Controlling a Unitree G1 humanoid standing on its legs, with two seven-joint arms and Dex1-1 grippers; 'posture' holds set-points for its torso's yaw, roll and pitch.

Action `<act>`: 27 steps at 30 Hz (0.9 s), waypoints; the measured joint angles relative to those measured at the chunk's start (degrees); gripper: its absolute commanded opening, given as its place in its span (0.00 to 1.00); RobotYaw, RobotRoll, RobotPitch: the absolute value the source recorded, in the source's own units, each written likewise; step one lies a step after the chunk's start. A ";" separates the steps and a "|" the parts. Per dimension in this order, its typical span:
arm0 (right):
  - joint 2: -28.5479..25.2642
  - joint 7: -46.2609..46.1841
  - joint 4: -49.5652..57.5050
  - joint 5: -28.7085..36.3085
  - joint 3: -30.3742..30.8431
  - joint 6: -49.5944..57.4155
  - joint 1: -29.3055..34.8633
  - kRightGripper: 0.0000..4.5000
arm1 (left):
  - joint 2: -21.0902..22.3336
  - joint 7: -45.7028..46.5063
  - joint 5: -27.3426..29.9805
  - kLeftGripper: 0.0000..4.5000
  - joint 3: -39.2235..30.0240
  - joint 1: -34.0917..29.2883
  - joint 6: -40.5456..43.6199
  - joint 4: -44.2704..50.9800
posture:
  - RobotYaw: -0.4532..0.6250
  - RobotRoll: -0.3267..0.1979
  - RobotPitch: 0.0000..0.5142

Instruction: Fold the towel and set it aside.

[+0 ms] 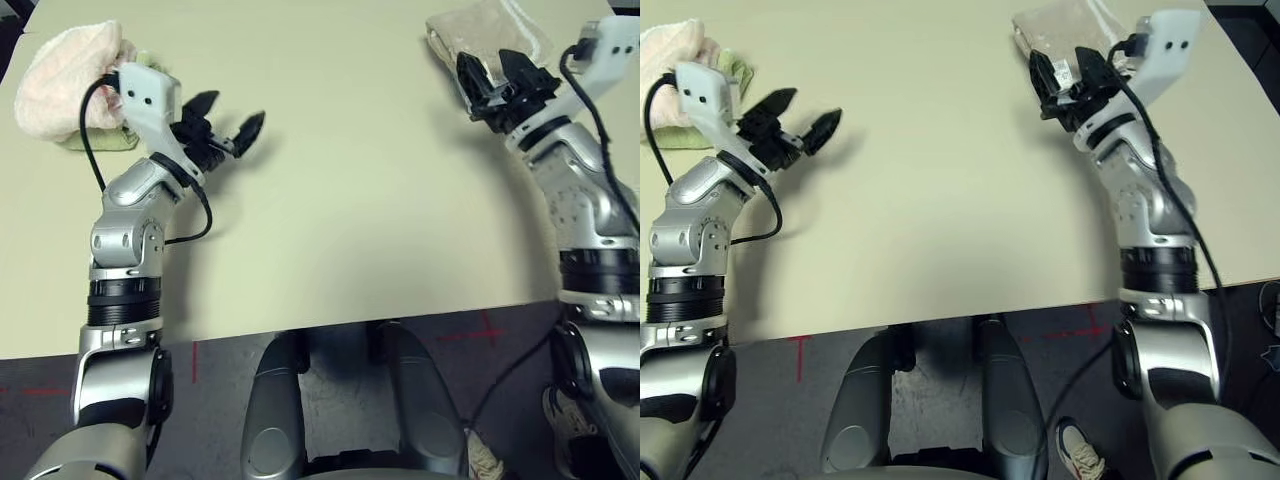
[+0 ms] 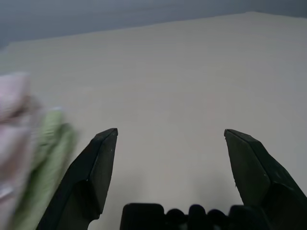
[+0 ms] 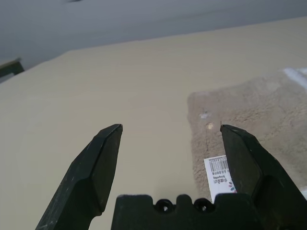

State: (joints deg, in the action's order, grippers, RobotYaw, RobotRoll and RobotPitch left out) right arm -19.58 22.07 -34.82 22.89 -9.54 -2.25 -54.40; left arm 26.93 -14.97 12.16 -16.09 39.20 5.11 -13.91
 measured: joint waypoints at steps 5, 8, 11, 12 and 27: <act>1.22 1.40 -15.16 -3.79 -0.38 -11.72 -4.57 0.99 | -0.18 9.31 -5.16 1.00 -1.47 3.51 -11.55 -11.86 | 0.42 0.62 0.54; 1.21 0.12 -20.91 -4.84 -1.49 -15.95 -6.41 0.99 | 0.41 11.09 -6.75 1.00 -1.49 5.23 -16.80 -17.11 | 0.41 0.62 0.52; 0.68 -1.95 -24.31 -5.32 -3.26 -17.93 -7.09 0.99 | 1.29 10.68 -6.91 1.00 -1.49 5.60 -20.07 -20.97 | 0.40 0.62 0.52; 0.34 -2.69 -24.97 -5.45 -3.79 -18.51 -7.12 0.99 | 1.51 10.28 -6.87 1.00 -1.49 5.61 -20.86 -22.04 | 0.40 0.62 0.51; -0.52 -2.81 -25.36 -7.27 -5.72 -20.72 -5.21 0.99 | 0.37 -5.93 2.41 1.00 -0.67 0.51 -18.69 -12.80 | 0.39 0.62 0.50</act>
State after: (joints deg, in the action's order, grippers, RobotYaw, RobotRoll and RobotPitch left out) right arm -20.11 19.26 -60.18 15.62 -15.26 -22.97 -59.61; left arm 27.30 -20.90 14.57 -16.76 39.71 -13.58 -26.71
